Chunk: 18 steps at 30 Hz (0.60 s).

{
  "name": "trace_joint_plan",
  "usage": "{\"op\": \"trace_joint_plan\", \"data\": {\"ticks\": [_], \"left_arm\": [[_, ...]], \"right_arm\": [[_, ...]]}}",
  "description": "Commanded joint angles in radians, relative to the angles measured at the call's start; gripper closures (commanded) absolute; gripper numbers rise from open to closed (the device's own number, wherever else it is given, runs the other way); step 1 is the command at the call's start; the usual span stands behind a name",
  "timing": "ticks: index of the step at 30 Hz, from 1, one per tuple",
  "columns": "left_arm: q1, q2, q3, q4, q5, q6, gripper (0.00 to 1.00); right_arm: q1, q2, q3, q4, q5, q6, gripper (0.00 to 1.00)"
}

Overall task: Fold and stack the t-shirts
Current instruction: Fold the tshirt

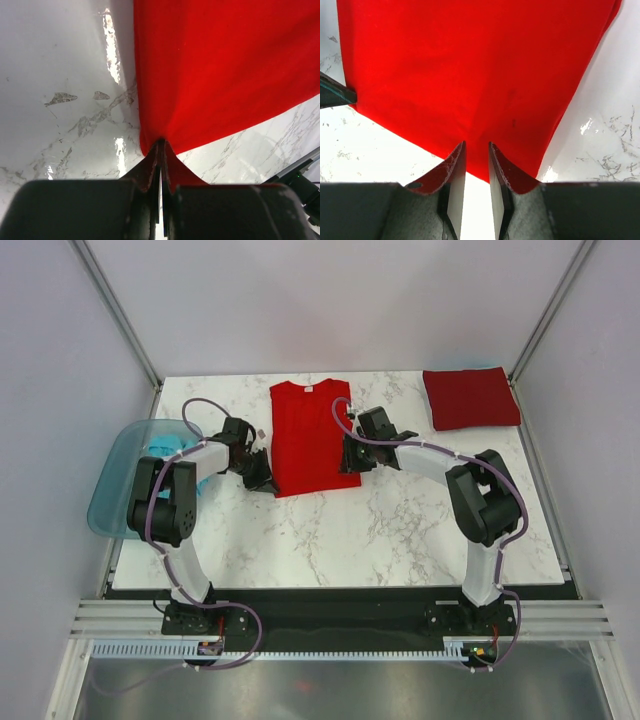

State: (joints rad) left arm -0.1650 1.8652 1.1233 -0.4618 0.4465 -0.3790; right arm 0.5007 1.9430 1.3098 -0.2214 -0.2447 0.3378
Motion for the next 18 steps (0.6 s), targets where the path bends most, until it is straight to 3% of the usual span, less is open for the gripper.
{"op": "trace_joint_plan", "data": {"ticks": [1, 4, 8, 18], "left_arm": [[0.001, -0.041, 0.007, -0.003, -0.049, -0.018, 0.98], [-0.001, -0.092, 0.041, -0.047, -0.055, -0.008, 0.9], [0.002, -0.138, 0.098, -0.087, -0.048, 0.008, 0.72], [-0.001, -0.067, 0.053, -0.069, 0.043, 0.037, 0.77]], "right_arm": [[-0.007, -0.006, 0.034, 0.004, 0.013, 0.0, 0.68], [-0.01, -0.024, 0.035, -0.004, 0.01, 0.0, 0.68], [-0.013, -0.047, 0.034, -0.027, 0.007, -0.002, 0.66], [-0.036, -0.032, 0.008, -0.041, 0.008, -0.002, 0.66]]}}
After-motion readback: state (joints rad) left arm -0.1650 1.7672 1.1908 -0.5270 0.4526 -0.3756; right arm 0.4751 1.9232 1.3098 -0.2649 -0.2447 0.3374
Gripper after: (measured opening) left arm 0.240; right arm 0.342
